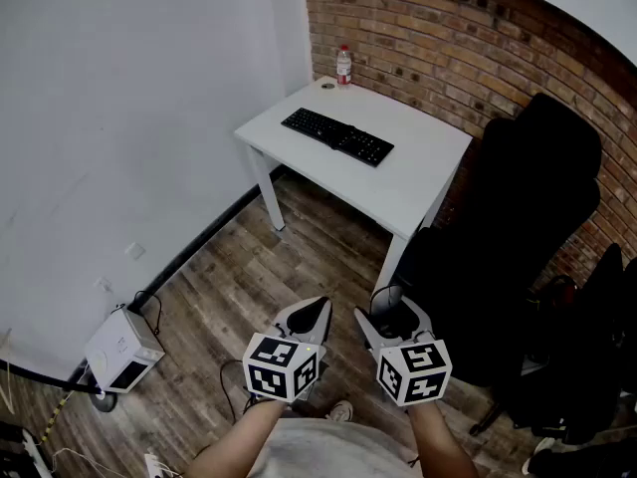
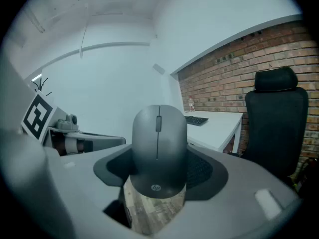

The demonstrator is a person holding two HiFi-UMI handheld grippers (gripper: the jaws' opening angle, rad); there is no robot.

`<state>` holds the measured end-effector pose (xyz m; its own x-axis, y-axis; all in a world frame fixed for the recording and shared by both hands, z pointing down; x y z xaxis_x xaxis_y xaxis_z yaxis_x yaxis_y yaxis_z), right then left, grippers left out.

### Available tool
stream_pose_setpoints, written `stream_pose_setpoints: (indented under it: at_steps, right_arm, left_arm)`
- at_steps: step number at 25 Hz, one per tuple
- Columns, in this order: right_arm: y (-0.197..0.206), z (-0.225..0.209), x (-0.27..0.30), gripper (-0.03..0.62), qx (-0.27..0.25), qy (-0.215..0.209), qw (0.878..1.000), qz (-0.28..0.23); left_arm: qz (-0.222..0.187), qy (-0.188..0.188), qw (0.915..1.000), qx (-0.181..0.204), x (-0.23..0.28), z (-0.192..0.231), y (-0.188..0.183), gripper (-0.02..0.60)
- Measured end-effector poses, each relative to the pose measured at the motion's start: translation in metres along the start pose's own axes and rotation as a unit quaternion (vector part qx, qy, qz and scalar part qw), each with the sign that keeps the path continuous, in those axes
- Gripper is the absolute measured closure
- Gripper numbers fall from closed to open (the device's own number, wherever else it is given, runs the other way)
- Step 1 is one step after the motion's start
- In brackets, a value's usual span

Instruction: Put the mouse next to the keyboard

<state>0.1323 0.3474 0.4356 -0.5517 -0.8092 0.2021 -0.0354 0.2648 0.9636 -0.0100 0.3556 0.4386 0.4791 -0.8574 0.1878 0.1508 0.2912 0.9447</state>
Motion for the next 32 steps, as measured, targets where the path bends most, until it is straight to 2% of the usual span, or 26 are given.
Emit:
stream_pose_setpoints:
  at_steps: [8,13,21,32]
  right_arm:
    - [0.008,-0.006,0.001,0.284,0.015,-0.006,1.000,0.015]
    - [0.010,-0.006,0.016,0.284,0.020,-0.005,1.000,0.020]
    - [0.004,-0.008,0.067,0.284,0.015,0.018,0.999,0.027]
    - [-0.027,0.002,0.177,0.284,0.019,0.060,0.998,0.018]
  left_arm:
    - [0.007,0.000,1.0000,-0.002,0.006,-0.004,0.005,0.589]
    - [0.012,-0.002,0.9999,-0.009,0.011,0.012,0.006,0.589]
    - [0.014,0.018,0.9995,-0.020,0.044,0.058,-0.006,0.589]
    - [0.023,0.072,0.9968,-0.026,0.103,0.156,-0.050,0.589]
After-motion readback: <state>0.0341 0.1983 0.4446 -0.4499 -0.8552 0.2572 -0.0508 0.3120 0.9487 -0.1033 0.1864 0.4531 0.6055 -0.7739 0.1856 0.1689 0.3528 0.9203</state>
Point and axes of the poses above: the fingertips, and each gripper's own axes: x forward along the fingers, z to its left, y out of its underside, the point moved 6 cm from there along -x, backward along the fingers, and after that the axes turned 8 degrees about -z, right-handed, at the moved point
